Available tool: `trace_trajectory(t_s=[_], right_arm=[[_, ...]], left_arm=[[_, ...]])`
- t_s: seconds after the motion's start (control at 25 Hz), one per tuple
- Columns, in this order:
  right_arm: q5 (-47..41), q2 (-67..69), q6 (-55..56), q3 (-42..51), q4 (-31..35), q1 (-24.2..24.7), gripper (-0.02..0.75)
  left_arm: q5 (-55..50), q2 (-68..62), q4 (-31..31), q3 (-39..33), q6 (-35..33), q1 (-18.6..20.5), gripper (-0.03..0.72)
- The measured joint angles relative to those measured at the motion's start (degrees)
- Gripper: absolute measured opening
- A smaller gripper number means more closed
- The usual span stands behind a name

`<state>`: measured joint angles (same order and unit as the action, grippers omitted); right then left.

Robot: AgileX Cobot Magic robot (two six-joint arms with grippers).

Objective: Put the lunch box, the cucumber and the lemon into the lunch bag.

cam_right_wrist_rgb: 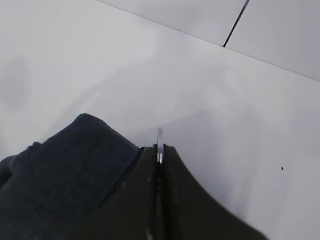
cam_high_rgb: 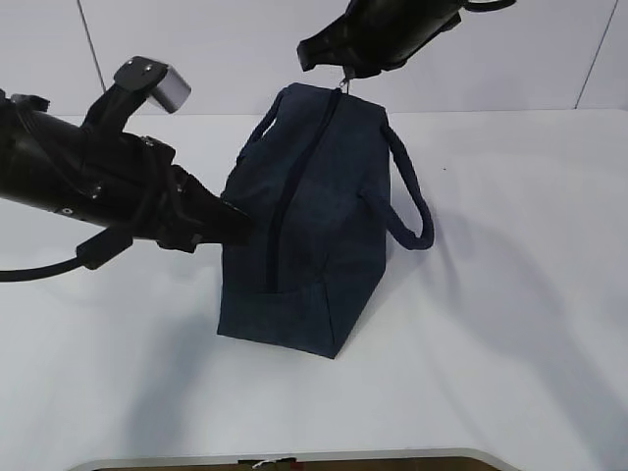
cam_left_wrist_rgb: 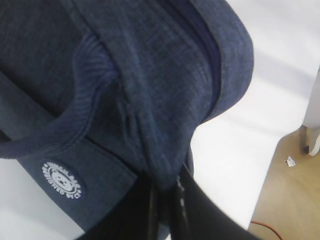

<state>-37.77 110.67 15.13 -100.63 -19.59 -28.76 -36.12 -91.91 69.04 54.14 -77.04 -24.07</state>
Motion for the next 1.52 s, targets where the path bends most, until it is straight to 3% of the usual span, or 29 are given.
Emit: trace_trajectory(t_s=[0.32,0.4,0.52,0.6,0.72,1.2,1.4,1.52], right_arm=[[-1.26,0.42,-0.23,-2.1,3.9,0.5,0.005],[-2.0,0.42,-0.62,-2.47,4.98,0.63,0.005],[-2.91,0.42,-1.82,-2.73,6.92,0.63,0.005],[-3.43,0.42,-2.31,-2.73,8.0,0.63,0.005],[-3.9,0.42,-3.29,-2.73,9.4,0.63,0.005],[-4.48,0.42,-5.75,-2.77,11.93,0.84,0.005],[-5.06,0.42,-6.15,-2.77,12.14,0.84,0.005],[-5.17,0.42,-6.29,-2.77,13.05,0.84,0.005]], left_arm=[[-0.98,0.0,-0.2,0.0,3.12,0.0,0.003],[-1.46,0.0,-0.21,0.0,4.65,0.0,0.042],[-3.09,0.1,-0.92,0.56,8.11,0.0,0.162],[-4.65,0.14,-2.41,1.64,11.81,0.0,0.236],[-6.95,0.14,-7.37,4.25,19.79,0.11,0.281],[-23.9,0.14,-26.09,20.5,50.03,3.3,0.295],[-28.84,-0.65,-32.12,27.75,58.29,3.3,0.302],[-30.54,-3.01,-33.16,30.69,59.68,3.3,0.35]])
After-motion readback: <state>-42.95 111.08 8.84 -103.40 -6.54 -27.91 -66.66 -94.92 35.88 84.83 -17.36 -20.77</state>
